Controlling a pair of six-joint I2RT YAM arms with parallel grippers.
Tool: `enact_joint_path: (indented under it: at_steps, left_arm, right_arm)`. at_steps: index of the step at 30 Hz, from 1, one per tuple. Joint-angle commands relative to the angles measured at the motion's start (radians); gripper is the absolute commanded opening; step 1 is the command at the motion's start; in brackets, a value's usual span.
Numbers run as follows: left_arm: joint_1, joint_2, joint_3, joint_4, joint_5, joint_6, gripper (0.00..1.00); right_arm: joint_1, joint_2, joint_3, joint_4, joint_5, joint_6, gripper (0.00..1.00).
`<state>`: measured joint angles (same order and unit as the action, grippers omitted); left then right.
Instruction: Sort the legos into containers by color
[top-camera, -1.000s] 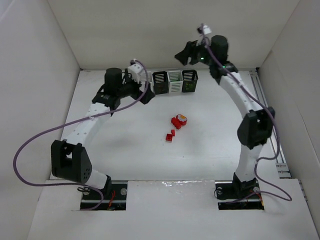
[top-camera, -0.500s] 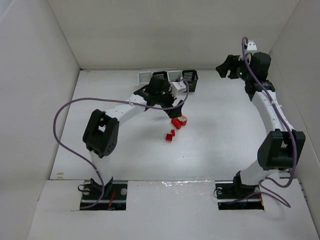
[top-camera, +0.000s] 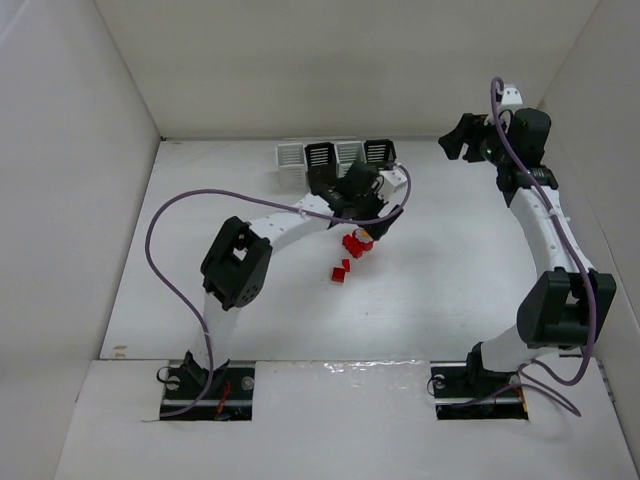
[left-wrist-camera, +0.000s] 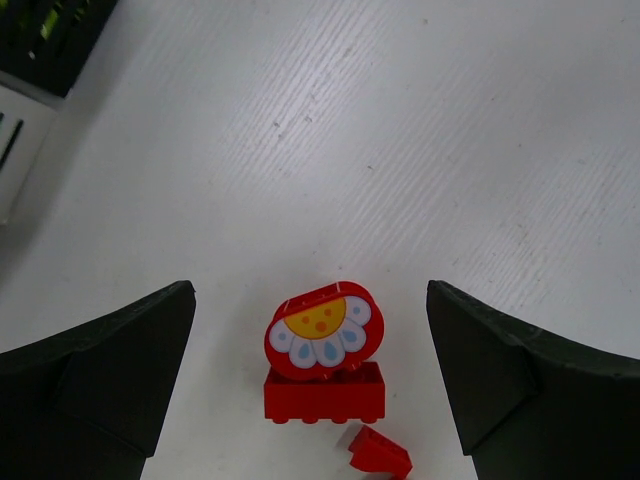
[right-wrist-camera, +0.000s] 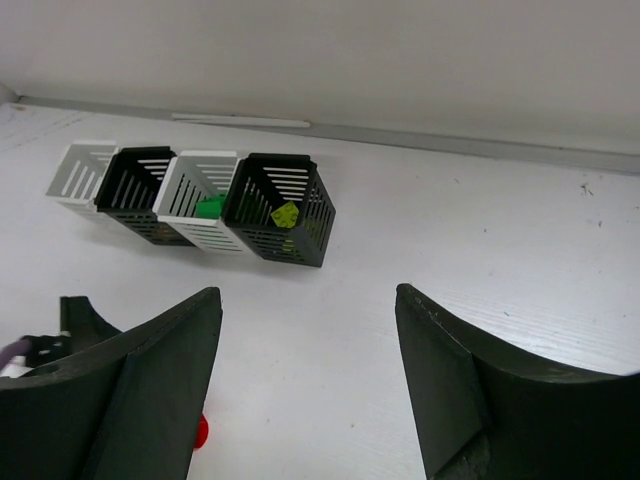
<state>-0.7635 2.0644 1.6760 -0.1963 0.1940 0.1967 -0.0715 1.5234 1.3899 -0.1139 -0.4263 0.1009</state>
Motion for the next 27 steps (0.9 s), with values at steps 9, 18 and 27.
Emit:
enact_joint_path:
  at_steps: [9,18,27]
  left_arm:
    - [-0.019,0.04,0.044,-0.103,-0.126,-0.163,1.0]
    - [-0.065,0.031,-0.022,-0.14,-0.136,-0.194,1.0]
    - [-0.054,0.062,-0.002,-0.127,-0.156,-0.203,1.0]
  right_arm:
    - [-0.007,0.012,0.051,0.002,-0.042,-0.013,0.75]
    - [-0.007,0.012,0.06,0.002,-0.051,-0.013,0.75]
    - [-0.007,0.012,0.06,0.002,-0.071,-0.013,0.76]
